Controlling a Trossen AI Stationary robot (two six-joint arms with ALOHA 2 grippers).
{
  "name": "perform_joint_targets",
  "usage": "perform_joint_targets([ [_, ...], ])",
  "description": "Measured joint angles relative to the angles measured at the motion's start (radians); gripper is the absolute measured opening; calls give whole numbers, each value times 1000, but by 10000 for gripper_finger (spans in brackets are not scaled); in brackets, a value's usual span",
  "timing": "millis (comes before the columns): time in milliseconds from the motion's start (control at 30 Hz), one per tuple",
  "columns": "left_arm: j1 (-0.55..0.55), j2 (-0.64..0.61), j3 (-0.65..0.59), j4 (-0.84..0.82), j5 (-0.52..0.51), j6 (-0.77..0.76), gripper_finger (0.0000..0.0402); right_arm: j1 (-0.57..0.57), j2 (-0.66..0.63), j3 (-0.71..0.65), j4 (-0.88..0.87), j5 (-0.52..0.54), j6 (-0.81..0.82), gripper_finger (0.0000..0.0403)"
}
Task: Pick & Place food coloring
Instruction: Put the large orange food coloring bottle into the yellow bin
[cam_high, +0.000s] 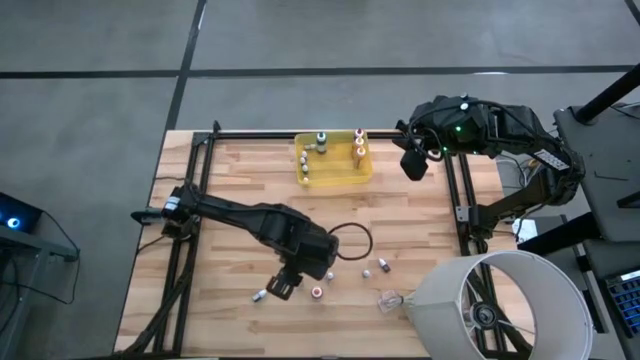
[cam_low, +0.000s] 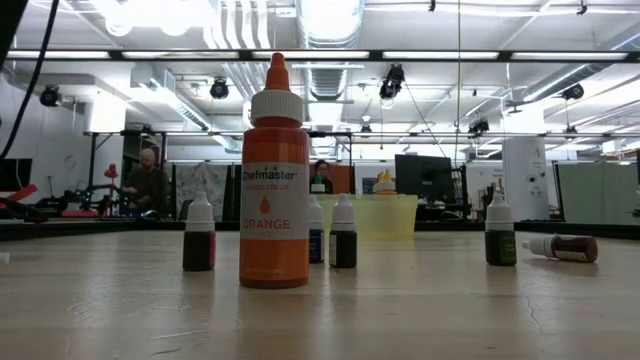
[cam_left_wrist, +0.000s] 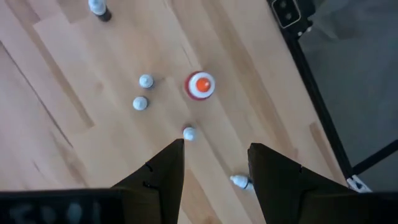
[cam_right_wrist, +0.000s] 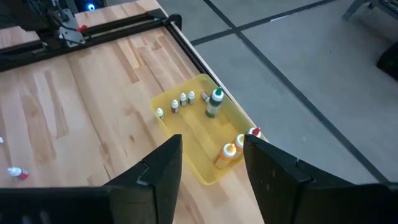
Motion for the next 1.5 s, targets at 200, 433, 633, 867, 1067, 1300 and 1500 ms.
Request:
perform_joint_targets([
  [200,-22,6,0,79,0,-55,149,0,0,0,-22,0,-8,164],
  [433,-24,6,-18,194,0,-40,149,0,0,0,-23,0,-35,164],
  [633,-25,6,-104,274,0,-66,149,0,0,0,-26,-1,-34,164],
  [867,-54,7,-238,393,9,-74,149,0,0,0,-41,-18,-34,164],
  [1067,-61,7,-276,426,-21,-91,149,0,0,0,-41,-19,-30,164],
  [1300,-63,7,-327,431,-21,-96,149,0,0,0,-41,-19,-30,164],
  [1500,-62,7,-348,451,-19,-88,149,0,0,0,-40,-19,-29,164],
])
